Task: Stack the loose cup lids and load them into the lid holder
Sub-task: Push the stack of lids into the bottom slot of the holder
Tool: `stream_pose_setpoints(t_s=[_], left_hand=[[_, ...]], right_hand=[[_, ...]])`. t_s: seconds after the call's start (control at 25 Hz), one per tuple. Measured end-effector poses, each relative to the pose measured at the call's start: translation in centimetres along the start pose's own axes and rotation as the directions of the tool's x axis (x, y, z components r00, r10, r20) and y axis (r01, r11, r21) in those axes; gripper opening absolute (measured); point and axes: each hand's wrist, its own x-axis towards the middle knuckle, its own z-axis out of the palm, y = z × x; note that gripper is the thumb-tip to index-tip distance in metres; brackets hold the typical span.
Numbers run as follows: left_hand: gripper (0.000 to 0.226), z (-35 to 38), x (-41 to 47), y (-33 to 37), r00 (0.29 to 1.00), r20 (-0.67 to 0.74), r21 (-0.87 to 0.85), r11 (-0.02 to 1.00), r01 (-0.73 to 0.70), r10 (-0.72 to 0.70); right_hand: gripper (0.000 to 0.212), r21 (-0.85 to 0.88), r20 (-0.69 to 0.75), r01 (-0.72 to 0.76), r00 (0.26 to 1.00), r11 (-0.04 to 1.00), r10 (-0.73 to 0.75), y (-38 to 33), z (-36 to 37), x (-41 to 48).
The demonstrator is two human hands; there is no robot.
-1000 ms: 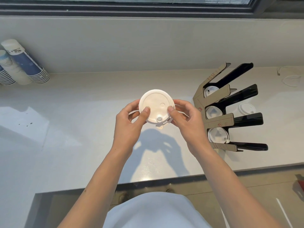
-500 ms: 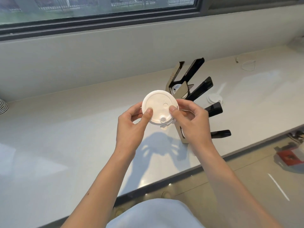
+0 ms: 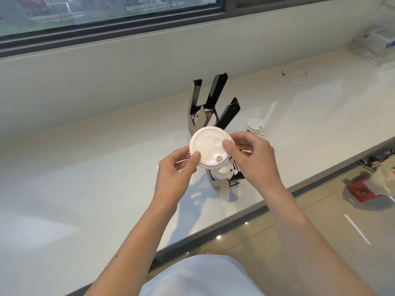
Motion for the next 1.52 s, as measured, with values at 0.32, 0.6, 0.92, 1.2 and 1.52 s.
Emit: stream_pose_setpoints(t_s=[0.32,0.6,0.92,1.2,1.52], left_hand=[[0.041,3.8,-0.3,-1.9,0.996,-0.01,0.046,0.995,0.089,-0.089],[0.033,5.7,-0.2,-2.5,0.99,-0.04,0.075,0.987,0.139,-0.137],[0.027,7.6,-0.7,-3.3,0.989,-0.01,0.1,0.984,0.149,-0.148],[0.026,8.0,0.9,-4.4,0.975,-0.035,0.1,0.97,0.222,-0.219],[0.04,7.8,3.4,-6.9,0.937,-0.073,0.101,0.932,0.349,-0.343]], right_hand=[[0.02,-0.093,0.101,-0.002,0.995,0.996,0.012,3.6,-3.4,1.8],[0.017,-0.038,0.168,-0.059,0.984,0.998,0.064,6.1,-4.7,3.0],[0.016,0.061,0.236,-0.134,0.965,0.989,0.116,9.0,-6.4,4.1],[0.016,0.099,0.309,-0.244,0.929,0.965,0.203,11.0,-6.0,5.2],[0.025,0.05,0.423,-0.392,0.842,0.919,0.336,13.9,-4.8,7.8]])
